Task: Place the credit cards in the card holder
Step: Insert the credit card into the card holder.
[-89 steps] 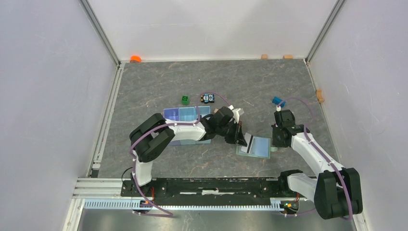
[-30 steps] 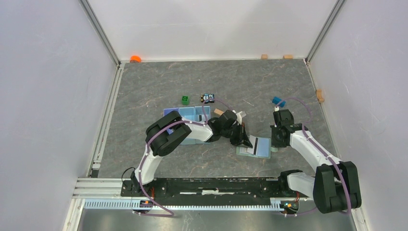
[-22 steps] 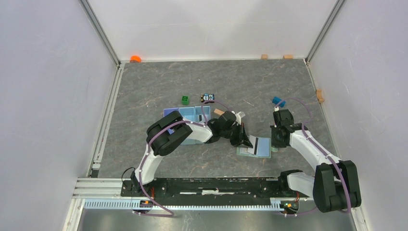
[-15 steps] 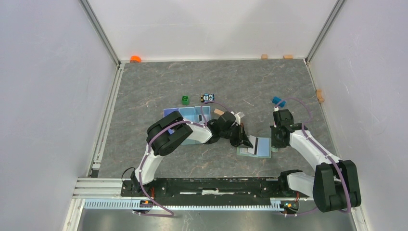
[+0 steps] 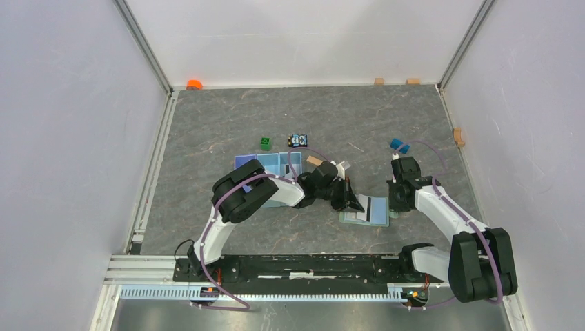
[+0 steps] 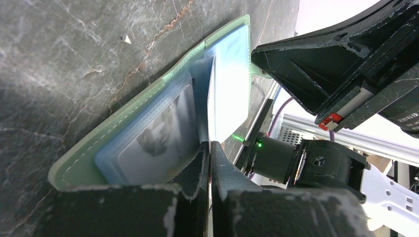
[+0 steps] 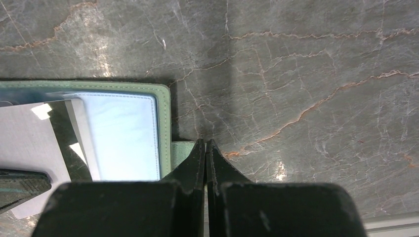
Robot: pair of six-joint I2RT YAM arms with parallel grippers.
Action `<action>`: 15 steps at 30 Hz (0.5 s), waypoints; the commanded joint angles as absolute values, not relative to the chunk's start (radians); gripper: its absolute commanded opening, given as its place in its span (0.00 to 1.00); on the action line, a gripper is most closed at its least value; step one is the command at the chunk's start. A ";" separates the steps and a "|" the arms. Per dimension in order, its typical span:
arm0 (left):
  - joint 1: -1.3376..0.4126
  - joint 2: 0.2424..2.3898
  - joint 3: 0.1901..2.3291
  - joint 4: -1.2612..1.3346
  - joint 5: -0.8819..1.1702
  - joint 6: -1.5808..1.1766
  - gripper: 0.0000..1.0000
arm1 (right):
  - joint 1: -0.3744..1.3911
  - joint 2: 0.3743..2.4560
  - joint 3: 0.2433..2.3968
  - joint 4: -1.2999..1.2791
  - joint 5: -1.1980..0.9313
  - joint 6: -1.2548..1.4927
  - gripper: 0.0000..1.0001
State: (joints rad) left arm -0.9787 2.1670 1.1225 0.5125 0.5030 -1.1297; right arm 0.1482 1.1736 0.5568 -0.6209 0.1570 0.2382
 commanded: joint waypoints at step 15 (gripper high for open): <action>-0.996 2.144 1.181 0.282 0.427 -1.020 0.27 | 0.147 1.169 0.554 -0.604 0.128 0.238 0.00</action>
State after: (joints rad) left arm -0.9844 2.1742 1.1397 0.4694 0.4953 -1.1378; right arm 0.1482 1.1774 0.5568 -0.6201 0.1528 0.2379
